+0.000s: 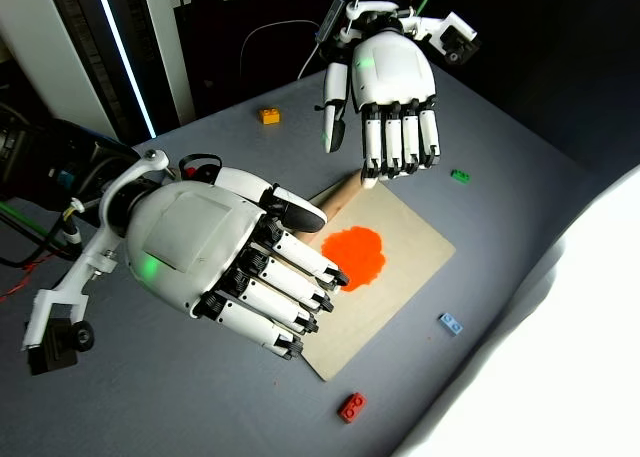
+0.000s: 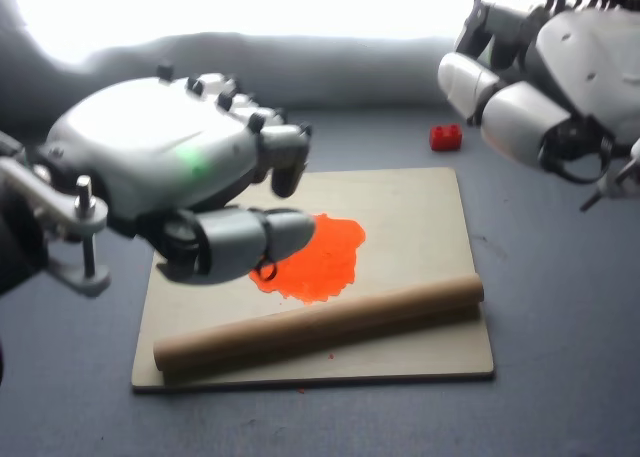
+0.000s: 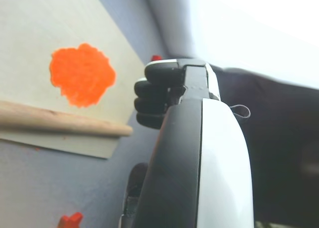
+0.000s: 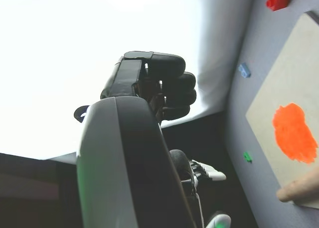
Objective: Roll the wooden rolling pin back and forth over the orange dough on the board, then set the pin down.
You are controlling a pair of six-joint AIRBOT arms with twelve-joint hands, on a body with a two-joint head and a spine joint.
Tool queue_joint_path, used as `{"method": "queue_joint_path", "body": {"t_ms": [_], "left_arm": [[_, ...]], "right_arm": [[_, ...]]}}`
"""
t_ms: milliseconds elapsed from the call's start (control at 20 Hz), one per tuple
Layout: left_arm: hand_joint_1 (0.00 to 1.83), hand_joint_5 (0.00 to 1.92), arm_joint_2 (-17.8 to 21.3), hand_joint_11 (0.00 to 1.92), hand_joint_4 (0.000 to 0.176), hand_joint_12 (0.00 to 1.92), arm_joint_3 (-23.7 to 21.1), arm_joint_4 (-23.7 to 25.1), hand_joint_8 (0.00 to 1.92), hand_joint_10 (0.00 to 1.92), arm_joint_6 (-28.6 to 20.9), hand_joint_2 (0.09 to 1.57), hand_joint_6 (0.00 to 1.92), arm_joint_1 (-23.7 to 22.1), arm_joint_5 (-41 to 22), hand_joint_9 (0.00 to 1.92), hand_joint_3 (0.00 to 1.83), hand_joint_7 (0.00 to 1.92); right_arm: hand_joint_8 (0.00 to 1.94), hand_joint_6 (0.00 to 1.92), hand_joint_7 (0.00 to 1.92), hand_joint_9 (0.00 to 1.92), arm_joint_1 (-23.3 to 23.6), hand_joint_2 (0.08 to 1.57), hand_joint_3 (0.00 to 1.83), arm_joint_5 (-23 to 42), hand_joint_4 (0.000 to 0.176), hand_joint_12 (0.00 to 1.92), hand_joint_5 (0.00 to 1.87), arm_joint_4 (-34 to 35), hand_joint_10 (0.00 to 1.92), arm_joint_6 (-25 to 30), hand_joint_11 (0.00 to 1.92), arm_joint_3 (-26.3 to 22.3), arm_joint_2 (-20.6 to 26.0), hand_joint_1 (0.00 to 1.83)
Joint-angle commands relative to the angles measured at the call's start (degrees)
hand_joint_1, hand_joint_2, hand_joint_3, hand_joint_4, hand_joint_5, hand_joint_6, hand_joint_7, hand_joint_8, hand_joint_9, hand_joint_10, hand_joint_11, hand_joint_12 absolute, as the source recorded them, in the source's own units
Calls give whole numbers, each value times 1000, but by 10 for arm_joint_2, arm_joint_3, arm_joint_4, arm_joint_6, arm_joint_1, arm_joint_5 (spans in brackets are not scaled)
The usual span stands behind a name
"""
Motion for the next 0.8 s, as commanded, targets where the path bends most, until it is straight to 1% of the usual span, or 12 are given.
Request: {"method": "queue_joint_path", "body": {"t_ms": [0, 50, 100, 200, 300, 350, 500, 550, 600, 650, 700, 750], "left_arm": [[0, 468, 5, 376, 0, 1921, 2, 15, 1673, 1786, 15, 1554, 1519, -22, -17, 458, 12, 486], [19, 541, 5, 440, 0, 1921, 1, 15, 1709, 1856, 18, 1568, 1614, -32, -8, 526, 31, 574], [109, 613, 5, 508, 0, 1921, -2, 11, 1697, 1892, 18, 1570, 1639, -35, -6, 609, 29, 677], [146, 676, 6, 561, 0, 1921, -8, -1, 1668, 1909, 18, 1571, 1645, -35, -6, 682, 19, 766], [152, 682, 7, 564, 0, 1921, -14, -1, 1662, 1909, 18, 1571, 1641, -37, -7, 688, 17, 776], [202, 704, 7, 600, 0, 1921, -16, -1, 1712, 1919, 18, 1557, 1702, -37, -9, 719, 6, 785], [173, 717, 7, 619, 0, 1921, -21, -2, 1791, 1921, 14, 1566, 1843, -37, -15, 771, 5, 809], [198, 711, 7, 633, 0, 1921, -22, -2, 1836, 1921, 12, 1568, 1897, -37, -16, 786, 15, 816], [208, 709, 7, 623, 0, 1921, -23, -2, 1852, 1921, 11, 1569, 1911, -36, -17, 785, 14, 818], [235, 716, 7, 630, 0, 1921, -23, -2, 1878, 1921, 9, 1563, 1919, -36, -18, 797, 7, 825], [251, 712, 8, 636, 0, 1921, -23, -2, 1838, 1921, 8, 1555, 1834, -36, -20, 800, 2, 836], [264, 713, 9, 639, 0, 1921, -23, -2, 1842, 1921, 7, 1552, 1838, -36, -23, 801, 0, 839]], "right_arm": [[1568, 1489, 712, 636, 13, 1423, 2, 51, 0, 1921, 574, -33, 1749, 12, 583, -1, 7, 163], [1641, 1626, 788, 721, 19, 1423, 0, 51, 0, 1921, 622, -33, 1793, 14, 655, -1, 10, 236], [1713, 1732, 848, 784, 23, 1441, 4, 50, 0, 1921, 664, -33, 1868, 14, 704, -1, 13, 243], [1747, 1752, 902, 849, 24, 1461, 7, 49, 0, 1921, 701, -32, 1918, 14, 757, -1, 17, 243], [1748, 1749, 909, 855, 24, 1464, 7, 48, 0, 1921, 705, -32, 1920, 14, 761, -1, 21, 242], [1713, 1774, 987, 925, 24, 1502, 14, 42, 0, 1921, 776, -32, 1912, 16, 808, -1, 24, 204], [1757, 1813, 959, 917, 24, 1530, 9, 36, 0, 1921, 721, -32, 1921, 19, 807, -1, 28, 244], [1777, 1814, 952, 928, 24, 1547, 11, 34, 0, 1921, 700, -32, 1921, 19, 835, -1, 28, 258], [1779, 1813, 950, 932, 24, 1546, 6, 30, 0, 1921, 691, -32, 1921, 19, 846, -1, 30, 299], [1781, 1867, 924, 909, 25, 1498, 0, 22, 3, 1921, 489, -32, 1921, 19, 821, -1, 32, 598], [1791, 1881, 915, 900, 26, 1490, 0, 14, 25, 1921, 446, -32, 1921, 21, 813, -1, 35, 670], [1805, 1874, 907, 898, 30, 1483, 0, -1, 13, 1921, 444, -32, 1921, 37, 817, -1, 39, 705]]}}
